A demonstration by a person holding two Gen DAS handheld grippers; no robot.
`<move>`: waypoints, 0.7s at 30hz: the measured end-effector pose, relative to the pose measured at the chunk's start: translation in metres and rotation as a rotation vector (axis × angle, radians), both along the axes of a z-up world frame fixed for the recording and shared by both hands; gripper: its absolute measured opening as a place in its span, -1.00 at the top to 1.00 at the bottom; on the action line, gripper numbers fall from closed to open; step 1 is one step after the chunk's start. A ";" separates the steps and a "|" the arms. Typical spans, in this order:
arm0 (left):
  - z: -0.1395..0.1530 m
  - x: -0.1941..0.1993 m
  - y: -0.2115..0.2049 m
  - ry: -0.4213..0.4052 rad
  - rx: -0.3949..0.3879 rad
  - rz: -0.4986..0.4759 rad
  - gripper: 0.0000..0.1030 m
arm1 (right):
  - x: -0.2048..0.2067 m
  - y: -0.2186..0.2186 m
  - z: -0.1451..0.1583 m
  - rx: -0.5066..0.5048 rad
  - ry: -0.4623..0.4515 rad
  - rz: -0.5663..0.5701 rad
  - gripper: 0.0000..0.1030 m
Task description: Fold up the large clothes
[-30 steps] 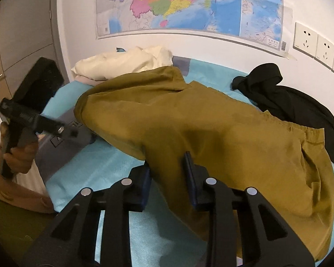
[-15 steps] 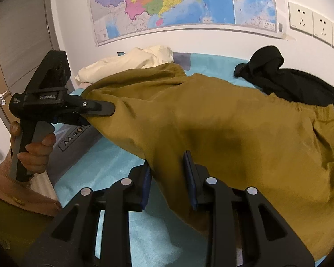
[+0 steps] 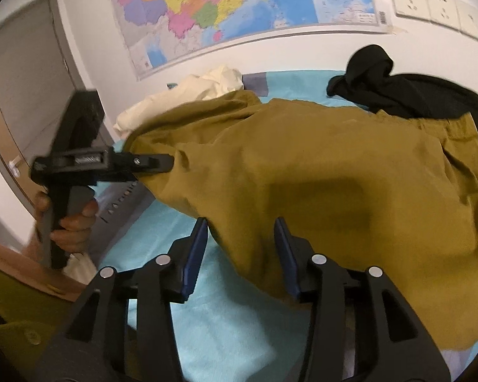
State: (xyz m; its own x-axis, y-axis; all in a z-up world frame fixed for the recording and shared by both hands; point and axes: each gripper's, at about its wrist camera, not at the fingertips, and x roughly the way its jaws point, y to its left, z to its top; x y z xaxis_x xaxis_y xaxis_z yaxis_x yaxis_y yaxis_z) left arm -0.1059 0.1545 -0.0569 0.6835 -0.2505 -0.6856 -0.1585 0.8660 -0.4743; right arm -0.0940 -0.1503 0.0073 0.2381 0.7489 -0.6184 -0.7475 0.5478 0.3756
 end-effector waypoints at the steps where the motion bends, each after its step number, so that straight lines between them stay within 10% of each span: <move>1: -0.001 0.000 0.001 0.001 -0.003 -0.001 -0.55 | 0.002 -0.006 0.000 0.012 0.020 -0.014 0.05; 9: -0.016 0.002 0.020 0.015 -0.098 0.002 -0.57 | 0.000 -0.091 -0.008 0.174 0.278 -0.151 -0.53; 15: -0.016 0.004 0.021 0.003 -0.087 -0.008 -0.57 | -0.001 -0.161 -0.035 0.258 0.441 -0.425 -0.57; 21: -0.017 0.006 0.027 0.010 -0.113 -0.021 -0.57 | 0.014 -0.172 -0.030 0.282 0.412 -0.568 -0.64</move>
State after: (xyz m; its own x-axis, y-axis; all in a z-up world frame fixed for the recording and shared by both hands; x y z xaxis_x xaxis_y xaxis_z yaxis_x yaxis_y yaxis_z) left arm -0.1000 0.1815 -0.0735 0.6703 -0.3409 -0.6591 -0.1462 0.8102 -0.5677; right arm -0.0796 -0.3223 -0.0231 0.4257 0.7230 -0.5441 -0.1476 0.6487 0.7466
